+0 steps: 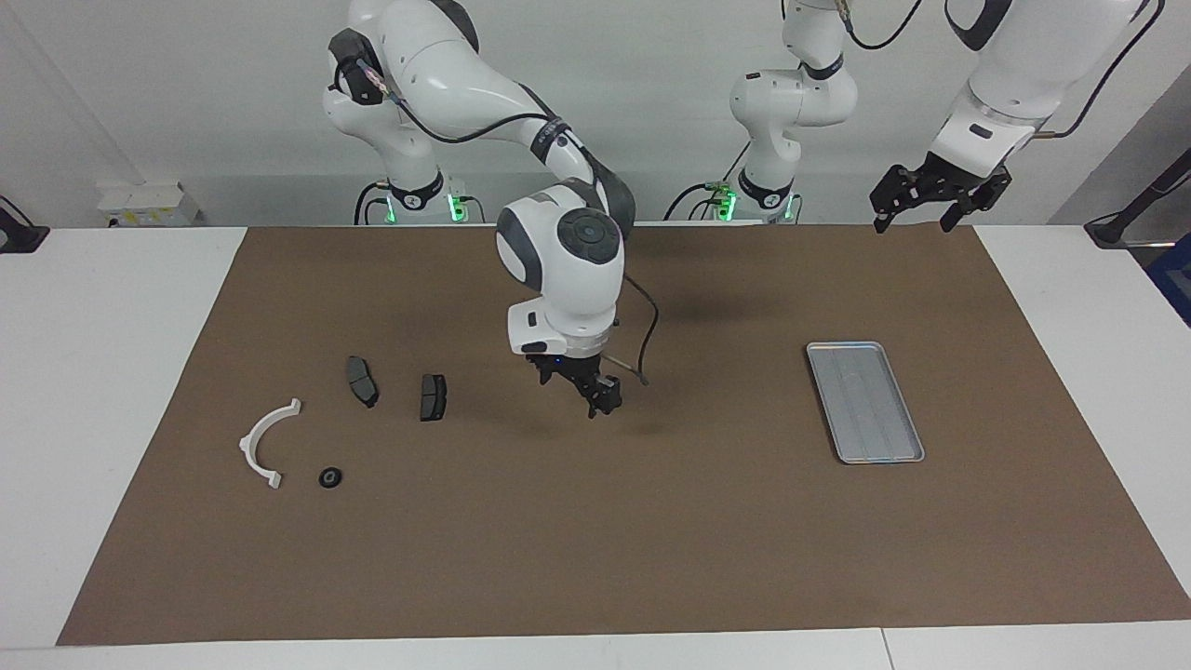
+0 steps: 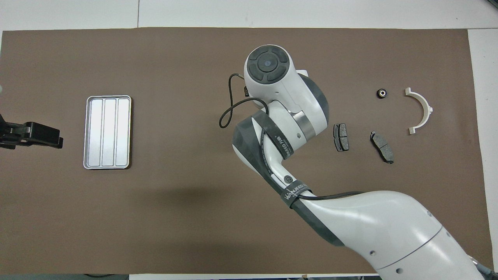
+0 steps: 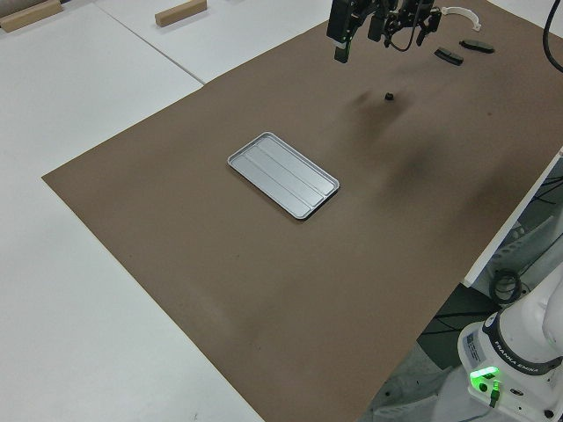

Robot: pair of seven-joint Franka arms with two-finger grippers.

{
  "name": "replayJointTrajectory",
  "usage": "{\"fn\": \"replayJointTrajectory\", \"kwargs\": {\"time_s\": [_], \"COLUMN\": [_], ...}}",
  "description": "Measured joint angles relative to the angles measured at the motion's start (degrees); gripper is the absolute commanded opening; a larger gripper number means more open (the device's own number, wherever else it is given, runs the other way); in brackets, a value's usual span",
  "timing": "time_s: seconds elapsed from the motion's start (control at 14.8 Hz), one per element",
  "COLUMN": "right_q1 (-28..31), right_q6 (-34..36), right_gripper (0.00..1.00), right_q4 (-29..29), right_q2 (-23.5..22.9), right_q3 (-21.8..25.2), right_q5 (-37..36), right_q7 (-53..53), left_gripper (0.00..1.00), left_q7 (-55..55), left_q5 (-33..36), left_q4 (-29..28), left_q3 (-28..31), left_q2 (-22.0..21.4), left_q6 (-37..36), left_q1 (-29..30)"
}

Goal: Pick bearing gear from pile to tray

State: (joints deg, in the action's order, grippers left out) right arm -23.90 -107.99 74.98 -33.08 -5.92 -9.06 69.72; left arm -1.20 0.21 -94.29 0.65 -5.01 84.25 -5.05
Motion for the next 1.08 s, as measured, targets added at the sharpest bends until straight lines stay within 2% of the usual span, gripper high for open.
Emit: {"fn": "replayJointTrajectory", "kwargs": {"time_s": [0.34, 0.54, 0.74, 0.88, 1.08], "right_q1": [6.12, 9.73, 13.2, 15.59, 18.54], "right_q6": [0.57, 0.58, 0.58, 0.6, 0.61], "right_gripper": [1.0, 1.0, 1.0, 1.0, 1.0], "right_q4": [-0.02, -0.02, -0.01, -0.01, 0.02], "right_q2": [2.76, 3.39, 3.84, 4.19, 4.29], "right_q3": [-0.02, -0.04, -0.05, -0.08, -0.12], "right_q5": [0.0, 0.0, 0.0, 0.0, 0.0], "right_q7": [-12.84, -21.44, -30.02, -35.03, -40.94], "left_gripper": [1.0, 1.0, 1.0, 1.0, 1.0], "left_q7": [-4.63, -7.28, -14.59, -19.16, -28.5], "left_q5": [0.0, 0.0, 0.0, 0.0, 0.09], "left_q4": [-8.04, -10.97, -13.37, -14.36, -14.28], "left_q3": [-1.08, -4.79, -9.64, -11.37, -11.77], "left_q2": [-3.63, -4.79, -4.85, -4.0, 1.69], "left_q6": [3.97, 8.12, 12.34, 15.26, 20.89], "left_q1": [-0.04, -0.14, -0.71, -2.55, -9.72]}}
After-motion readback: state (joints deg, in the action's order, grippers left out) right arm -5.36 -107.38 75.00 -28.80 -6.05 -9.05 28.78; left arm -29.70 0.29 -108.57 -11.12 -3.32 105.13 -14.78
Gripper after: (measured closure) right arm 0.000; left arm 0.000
